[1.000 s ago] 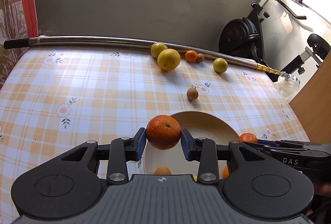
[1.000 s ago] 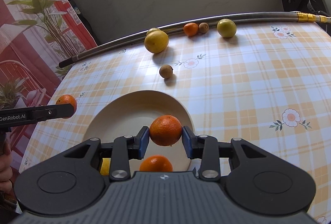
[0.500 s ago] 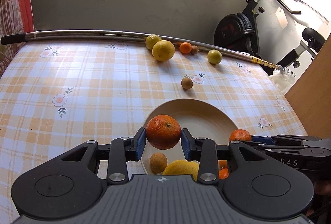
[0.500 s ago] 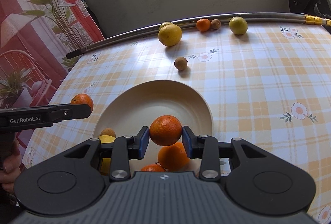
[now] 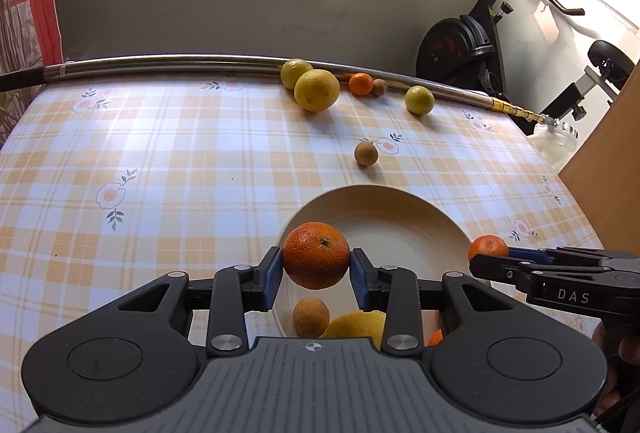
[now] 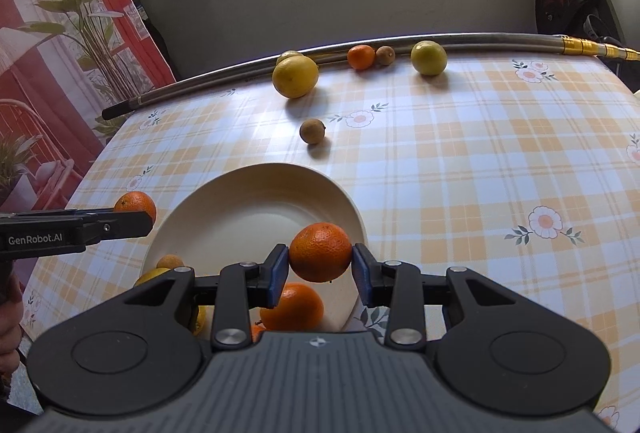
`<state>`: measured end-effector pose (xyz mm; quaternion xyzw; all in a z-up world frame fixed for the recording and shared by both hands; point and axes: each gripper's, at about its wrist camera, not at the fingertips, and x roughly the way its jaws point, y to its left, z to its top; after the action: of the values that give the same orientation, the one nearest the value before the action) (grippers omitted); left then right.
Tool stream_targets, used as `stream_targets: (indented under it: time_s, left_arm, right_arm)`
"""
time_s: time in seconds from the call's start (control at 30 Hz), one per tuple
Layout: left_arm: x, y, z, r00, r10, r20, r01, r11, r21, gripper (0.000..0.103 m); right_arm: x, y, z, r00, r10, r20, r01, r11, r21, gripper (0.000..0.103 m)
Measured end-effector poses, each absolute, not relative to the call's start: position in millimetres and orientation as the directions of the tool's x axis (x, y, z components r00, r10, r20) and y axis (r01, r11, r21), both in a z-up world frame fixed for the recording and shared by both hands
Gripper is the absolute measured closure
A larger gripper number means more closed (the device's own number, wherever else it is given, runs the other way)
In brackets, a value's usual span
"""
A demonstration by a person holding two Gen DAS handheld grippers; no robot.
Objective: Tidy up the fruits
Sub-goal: 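Carry both oranges over the white plate with both tools, then lower both oranges into the plate and open both tools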
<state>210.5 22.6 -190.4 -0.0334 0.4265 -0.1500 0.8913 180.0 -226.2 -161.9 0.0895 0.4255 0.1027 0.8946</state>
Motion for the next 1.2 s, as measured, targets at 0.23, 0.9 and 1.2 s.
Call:
stream_targets:
  time_s: [0.23, 0.9, 1.2]
  left_arm:
    - [225.6, 8.7, -198.9, 0.572, -0.295, -0.765, 0.278, 0.948, -0.158, 0.065]
    - [231.8, 3.7, -222.9, 0.523, -0.281, -0.805, 0.276, 0.949, -0.152, 0.065]
    - [226.6, 5.5, -223.6, 0.520, -0.286, -0.805, 0.277, 0.948, -0.158, 0.064]
  right_arm:
    - [192.8, -224.6, -170.2, 0.604, 0.270, -0.750, -0.118, 0.961, 0.251, 0.066]
    - [187.6, -218.9, -185.0, 0.546, 0.289, -0.787, -0.112, 0.956, 0.273, 0.066]
    - [180.1, -210.6, -187.3, 0.512, 0.333, -0.792, -0.126, 0.941, 0.314, 0.066]
